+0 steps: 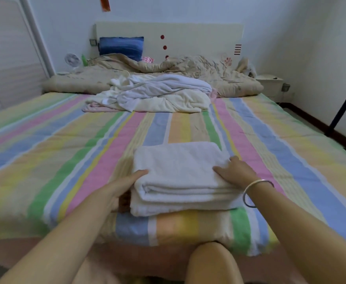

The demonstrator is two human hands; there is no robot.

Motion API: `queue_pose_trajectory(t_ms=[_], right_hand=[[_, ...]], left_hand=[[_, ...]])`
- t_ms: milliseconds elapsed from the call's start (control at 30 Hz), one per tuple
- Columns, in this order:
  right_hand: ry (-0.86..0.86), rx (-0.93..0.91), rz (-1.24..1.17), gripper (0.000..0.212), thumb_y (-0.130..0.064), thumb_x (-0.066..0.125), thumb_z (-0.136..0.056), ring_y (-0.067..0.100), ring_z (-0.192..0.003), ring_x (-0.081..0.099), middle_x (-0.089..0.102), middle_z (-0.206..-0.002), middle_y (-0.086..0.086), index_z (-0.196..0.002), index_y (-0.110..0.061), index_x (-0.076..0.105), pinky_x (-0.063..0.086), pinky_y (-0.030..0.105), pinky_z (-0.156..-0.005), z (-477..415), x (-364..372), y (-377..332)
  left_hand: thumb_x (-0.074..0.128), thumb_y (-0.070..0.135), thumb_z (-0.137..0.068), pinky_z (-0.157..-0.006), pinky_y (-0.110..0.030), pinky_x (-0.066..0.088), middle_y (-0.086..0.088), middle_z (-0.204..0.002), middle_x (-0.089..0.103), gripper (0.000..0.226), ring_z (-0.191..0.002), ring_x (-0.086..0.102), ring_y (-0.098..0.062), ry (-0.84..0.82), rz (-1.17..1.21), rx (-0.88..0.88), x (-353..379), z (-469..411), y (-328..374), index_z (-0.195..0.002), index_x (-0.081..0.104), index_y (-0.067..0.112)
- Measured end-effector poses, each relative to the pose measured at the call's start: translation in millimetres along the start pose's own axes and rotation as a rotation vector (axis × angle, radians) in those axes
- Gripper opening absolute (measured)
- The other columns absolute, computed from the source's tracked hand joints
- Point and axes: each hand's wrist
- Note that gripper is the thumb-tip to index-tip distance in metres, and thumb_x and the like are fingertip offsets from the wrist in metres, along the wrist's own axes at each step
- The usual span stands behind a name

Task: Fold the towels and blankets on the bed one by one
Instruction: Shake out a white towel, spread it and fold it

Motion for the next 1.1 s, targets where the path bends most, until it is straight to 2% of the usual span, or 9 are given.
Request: queue_pose_trajectory(t_ms=[100, 233, 400, 633, 733, 800, 933, 1033, 1100], right_hand=[[-0.260, 0.169, -0.186, 0.090, -0.068, 0.056, -0.081, 0.033, -0.129, 0.045, 0.042, -0.147, 0.014, -0.143, -0.005, 0.039, 0.037, 0.036, -0.104, 0, -1, 5], [-0.240, 0.129, -0.347, 0.092, -0.063, 0.068, -0.075, 0.032, -0.125, 0.049, 0.046, -0.143, 0.015, -0.140, -0.003, 0.044, 0.040, 0.032, -0.097, 5, 12, -21], [-0.207, -0.054, -0.491, 0.087, -0.056, 0.073, -0.074, 0.032, -0.119, 0.054, 0.054, -0.135, 0.017, -0.134, 0.002, 0.047, 0.045, 0.034, -0.094, 29, 69, -124], [-0.354, -0.403, -0.415, 0.071, -0.054, 0.070, -0.079, 0.033, -0.112, 0.056, 0.060, -0.124, 0.016, -0.122, 0.000, 0.055, 0.043, 0.031, -0.084, 101, 174, -326], [-0.432, -0.525, -0.422, 0.069, -0.054, 0.071, -0.078, 0.032, -0.109, 0.058, 0.062, -0.120, 0.016, -0.118, 0.001, 0.058, 0.045, 0.033, -0.086, 142, 212, -397], [-0.488, -0.631, -0.436, 0.065, -0.054, 0.070, -0.079, 0.032, -0.108, 0.059, 0.064, -0.119, 0.014, -0.117, -0.001, 0.060, 0.046, 0.035, -0.087, 172, 238, -447], [-0.592, -0.752, -0.492, 0.052, -0.048, 0.068, -0.081, 0.027, -0.102, 0.062, 0.066, -0.111, 0.009, -0.114, -0.007, 0.064, 0.046, 0.031, -0.082, 224, 275, -531], [-0.732, -0.817, -0.508, 0.033, -0.037, 0.062, -0.079, 0.020, -0.081, 0.059, 0.064, -0.094, 0.005, -0.099, -0.011, 0.067, 0.044, 0.028, -0.067, 261, 305, -591], [-0.767, -0.869, -0.505, 0.024, -0.028, 0.061, -0.081, 0.020, -0.082, 0.058, 0.063, -0.093, 0.004, -0.098, -0.011, 0.065, 0.044, 0.029, -0.069, 279, 325, -623]], left_hand=[[0.078, 0.054, -0.072, -0.095, -0.047, 0.052, -0.017, -0.106, 0.072, 0.058, -0.102, 0.068, -0.032, 0.017, 0.055, 0.027, -2, 7, 2, -0.109, 0.071, 0.009], [0.069, 0.033, -0.083, -0.081, -0.039, 0.054, -0.014, -0.093, 0.074, 0.037, -0.090, 0.068, -0.030, 0.074, 0.148, 0.112, -15, 23, 5, -0.111, 0.067, 0.009], [0.072, 0.038, -0.079, -0.068, -0.030, 0.049, -0.007, -0.096, 0.073, 0.030, -0.089, 0.066, -0.023, 0.337, 0.187, 0.304, -103, 55, -1, -0.099, 0.069, 0.017], [0.079, 0.047, -0.063, -0.099, -0.041, 0.050, -0.007, -0.106, 0.073, 0.065, -0.098, 0.070, -0.023, 0.733, 0.417, 0.376, -280, 145, -79, -0.115, 0.067, 0.010], [0.069, 0.025, -0.085, -0.097, -0.036, 0.048, -0.004, -0.107, 0.072, 0.029, -0.100, 0.067, -0.019, 0.829, 0.515, 0.454, -331, 185, -107, -0.111, 0.068, 0.013], [0.069, 0.026, -0.086, -0.098, -0.037, 0.048, -0.004, -0.104, 0.073, 0.029, -0.100, 0.067, -0.021, 0.923, 0.572, 0.417, -372, 214, -130, -0.111, 0.068, 0.011], [0.074, 0.031, -0.080, -0.085, -0.036, 0.053, -0.008, -0.093, 0.075, 0.038, -0.089, 0.069, -0.025, 1.073, 0.656, 0.398, -441, 259, -165, -0.110, 0.069, 0.008], [0.068, 0.020, -0.086, -0.066, -0.031, 0.049, -0.001, -0.062, 0.071, 0.009, -0.075, 0.061, -0.021, 1.194, 0.773, 0.422, -483, 288, -180, -0.092, 0.062, 0.017], [0.074, 0.023, -0.082, -0.064, -0.034, 0.052, -0.002, -0.068, 0.073, 0.023, -0.080, 0.064, -0.023, 1.227, 0.881, 0.413, -522, 298, -200, -0.100, 0.060, 0.022]])
Point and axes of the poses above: each hand's wrist, its own z-axis away from the middle knuckle, its own x-axis out of the palm, y = z × x
